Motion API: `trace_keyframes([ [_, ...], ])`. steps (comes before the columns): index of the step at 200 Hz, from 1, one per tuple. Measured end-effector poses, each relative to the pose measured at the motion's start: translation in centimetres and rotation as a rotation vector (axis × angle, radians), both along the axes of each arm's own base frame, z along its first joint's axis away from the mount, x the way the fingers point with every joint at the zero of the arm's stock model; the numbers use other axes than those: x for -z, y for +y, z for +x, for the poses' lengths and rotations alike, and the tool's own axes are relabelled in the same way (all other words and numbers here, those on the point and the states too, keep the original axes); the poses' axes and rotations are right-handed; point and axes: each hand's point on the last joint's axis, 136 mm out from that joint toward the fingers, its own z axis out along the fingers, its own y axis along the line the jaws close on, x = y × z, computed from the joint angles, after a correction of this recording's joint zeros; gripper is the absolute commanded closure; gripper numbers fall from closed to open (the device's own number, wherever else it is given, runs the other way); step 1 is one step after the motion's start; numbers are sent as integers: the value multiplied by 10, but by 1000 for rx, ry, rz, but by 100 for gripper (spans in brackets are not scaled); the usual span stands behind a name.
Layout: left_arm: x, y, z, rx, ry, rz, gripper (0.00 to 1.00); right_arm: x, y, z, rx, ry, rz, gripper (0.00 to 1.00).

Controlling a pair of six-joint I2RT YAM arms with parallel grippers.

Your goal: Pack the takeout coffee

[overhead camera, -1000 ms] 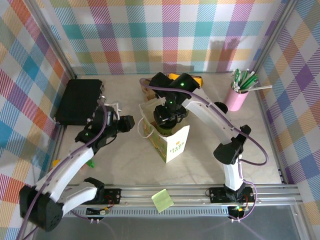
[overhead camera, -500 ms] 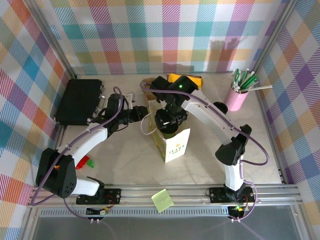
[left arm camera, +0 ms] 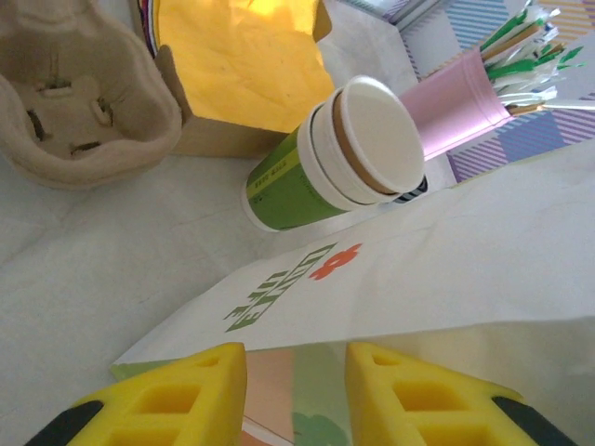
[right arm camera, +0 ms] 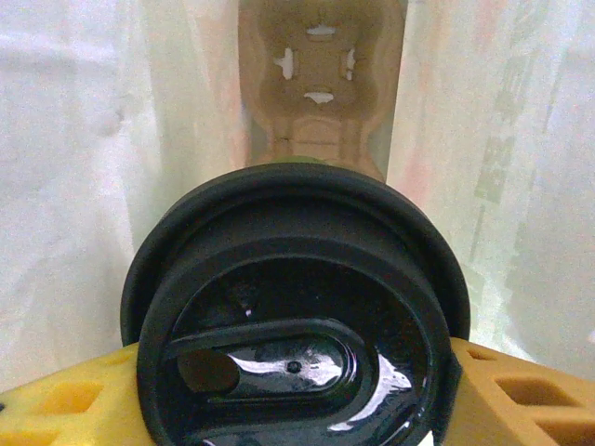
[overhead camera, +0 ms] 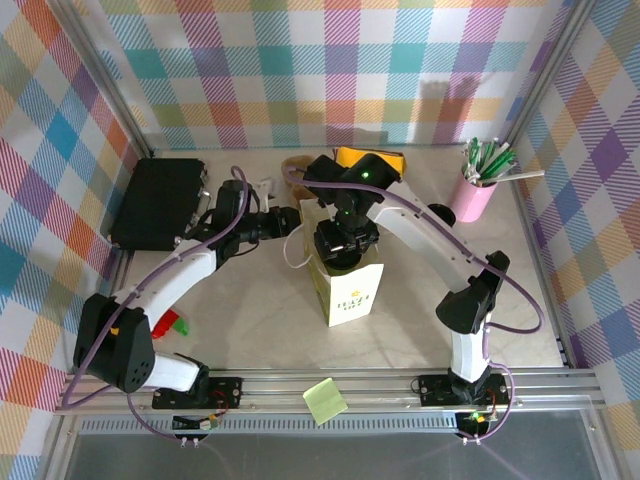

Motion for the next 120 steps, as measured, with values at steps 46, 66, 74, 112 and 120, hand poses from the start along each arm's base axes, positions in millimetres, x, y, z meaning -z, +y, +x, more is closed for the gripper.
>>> trace_keyframes([
  [46,-36,16,-21,-24,-76,21,65,3,-2,1,49,2,-9,37],
  [66,-50,24,-31,-40,-107,27,65,7,-4,-1,68,15,-19,38],
  [74,-55,27,-35,-44,-118,29,65,7,-4,-1,72,18,-20,38],
  [112,-65,38,-52,-56,-135,47,63,12,-5,-3,78,32,-33,38],
  [120,-66,39,-54,-56,-136,50,63,15,-6,-4,78,38,-40,38],
])
